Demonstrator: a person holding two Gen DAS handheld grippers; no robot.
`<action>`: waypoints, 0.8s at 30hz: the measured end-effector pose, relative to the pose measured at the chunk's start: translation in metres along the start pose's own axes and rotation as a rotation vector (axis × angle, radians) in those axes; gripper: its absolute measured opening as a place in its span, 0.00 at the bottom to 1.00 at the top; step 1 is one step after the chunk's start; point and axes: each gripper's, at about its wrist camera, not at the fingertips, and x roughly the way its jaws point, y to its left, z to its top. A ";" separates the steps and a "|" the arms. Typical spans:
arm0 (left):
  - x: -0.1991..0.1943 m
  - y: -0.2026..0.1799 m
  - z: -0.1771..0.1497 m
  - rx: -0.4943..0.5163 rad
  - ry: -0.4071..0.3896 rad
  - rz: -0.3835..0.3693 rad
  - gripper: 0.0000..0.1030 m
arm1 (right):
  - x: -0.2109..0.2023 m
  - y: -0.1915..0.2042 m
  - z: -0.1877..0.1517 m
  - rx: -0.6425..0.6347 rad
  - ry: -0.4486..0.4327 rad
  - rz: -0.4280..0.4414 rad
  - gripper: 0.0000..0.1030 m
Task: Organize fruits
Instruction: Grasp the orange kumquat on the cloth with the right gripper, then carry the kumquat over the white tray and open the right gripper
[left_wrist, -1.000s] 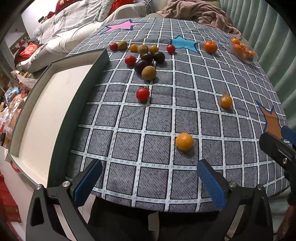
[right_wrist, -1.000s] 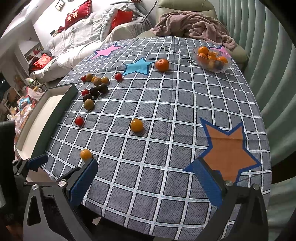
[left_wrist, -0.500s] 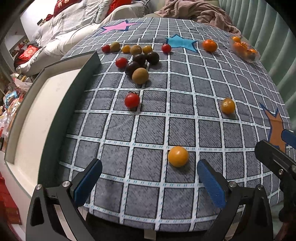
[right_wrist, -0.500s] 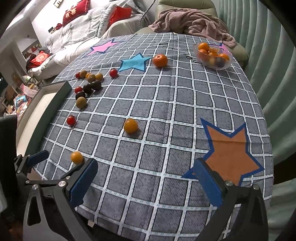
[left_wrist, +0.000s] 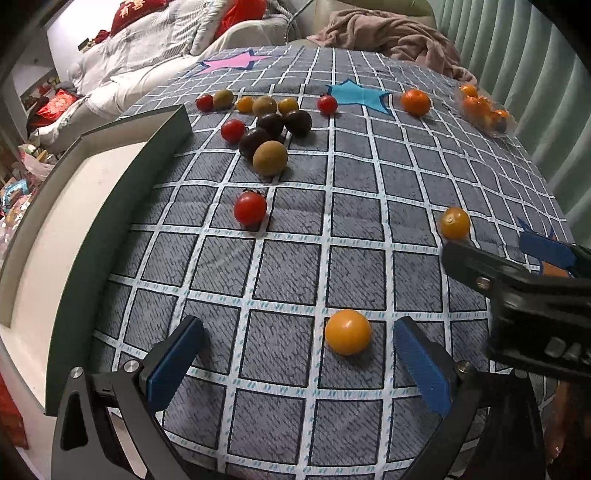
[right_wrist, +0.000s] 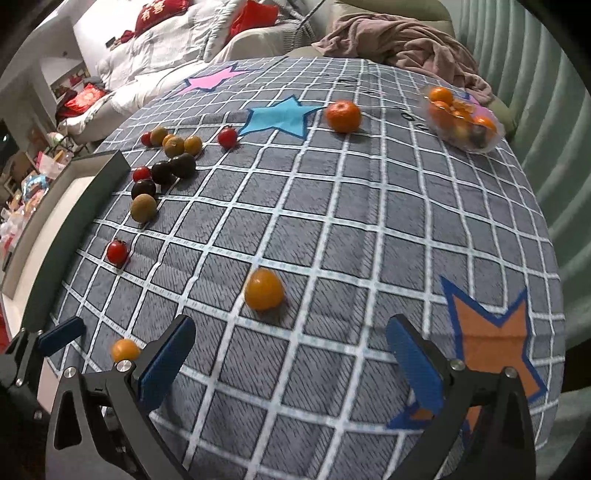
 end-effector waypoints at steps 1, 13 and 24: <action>0.000 0.000 0.000 0.001 0.002 0.000 1.00 | 0.002 0.002 0.001 -0.008 0.000 -0.001 0.96; -0.012 -0.016 -0.001 0.067 0.000 -0.037 0.57 | 0.000 0.011 0.000 -0.059 -0.026 0.032 0.23; -0.024 -0.003 -0.003 0.054 -0.004 -0.123 0.23 | -0.030 0.004 -0.015 -0.023 -0.052 0.113 0.23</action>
